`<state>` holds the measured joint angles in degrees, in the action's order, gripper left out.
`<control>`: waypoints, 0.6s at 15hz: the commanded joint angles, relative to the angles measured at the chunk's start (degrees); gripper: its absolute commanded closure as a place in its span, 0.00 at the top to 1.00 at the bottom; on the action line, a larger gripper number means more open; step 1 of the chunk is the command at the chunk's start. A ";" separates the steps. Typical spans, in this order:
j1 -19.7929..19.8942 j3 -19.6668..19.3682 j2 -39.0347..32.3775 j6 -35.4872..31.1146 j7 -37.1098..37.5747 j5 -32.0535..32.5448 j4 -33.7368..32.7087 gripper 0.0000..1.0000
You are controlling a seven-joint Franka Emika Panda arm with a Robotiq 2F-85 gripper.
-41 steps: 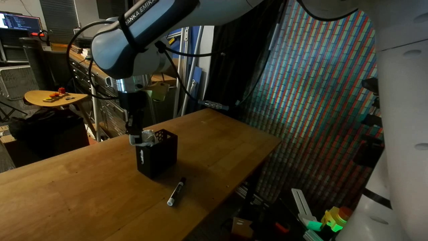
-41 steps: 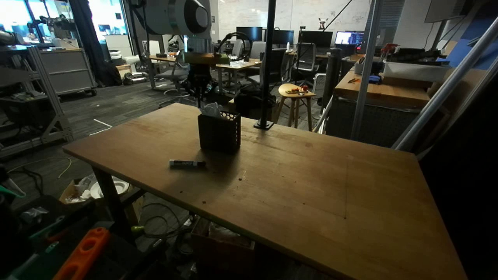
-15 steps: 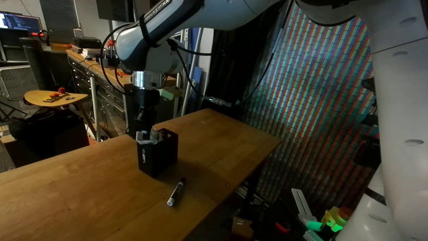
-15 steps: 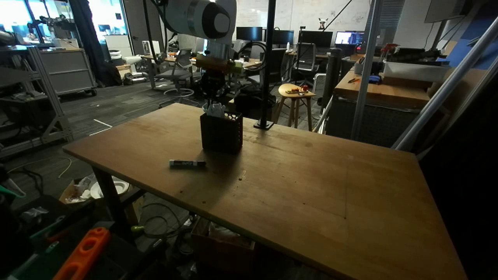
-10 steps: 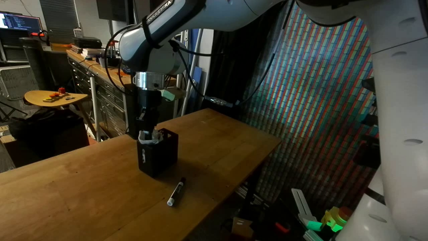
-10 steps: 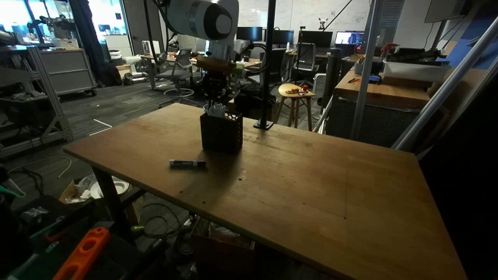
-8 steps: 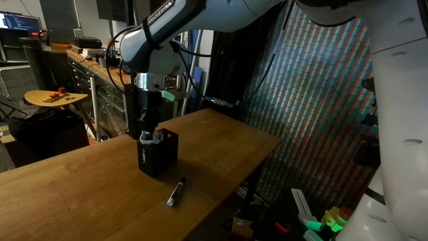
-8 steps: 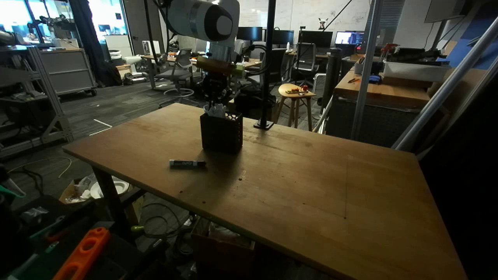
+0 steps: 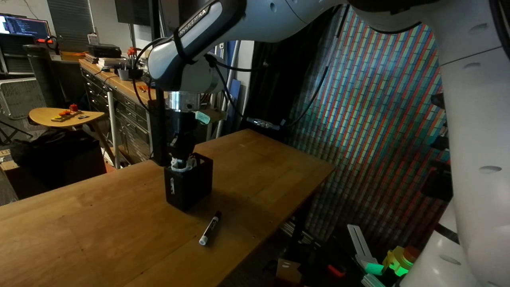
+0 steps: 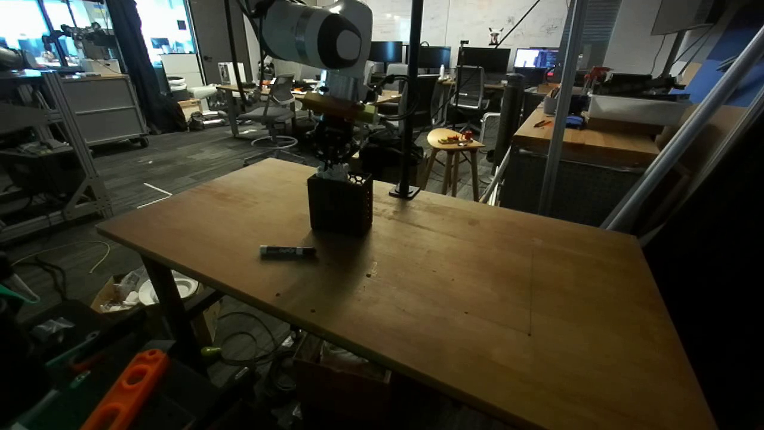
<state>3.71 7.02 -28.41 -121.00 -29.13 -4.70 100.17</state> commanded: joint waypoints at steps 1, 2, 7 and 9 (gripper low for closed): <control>0.34 -0.11 -0.70 -0.94 0.32 -0.71 -0.13 0.08; 0.45 -0.05 -0.98 -0.75 0.15 -0.83 -0.17 0.08; 1.05 0.40 -3.03 -0.05 -0.65 -1.64 -0.60 0.08; 1.62 0.88 -4.44 0.31 -1.50 -2.70 -1.17 0.08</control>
<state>4.12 7.00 -30.98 -120.99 -29.08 -5.15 100.16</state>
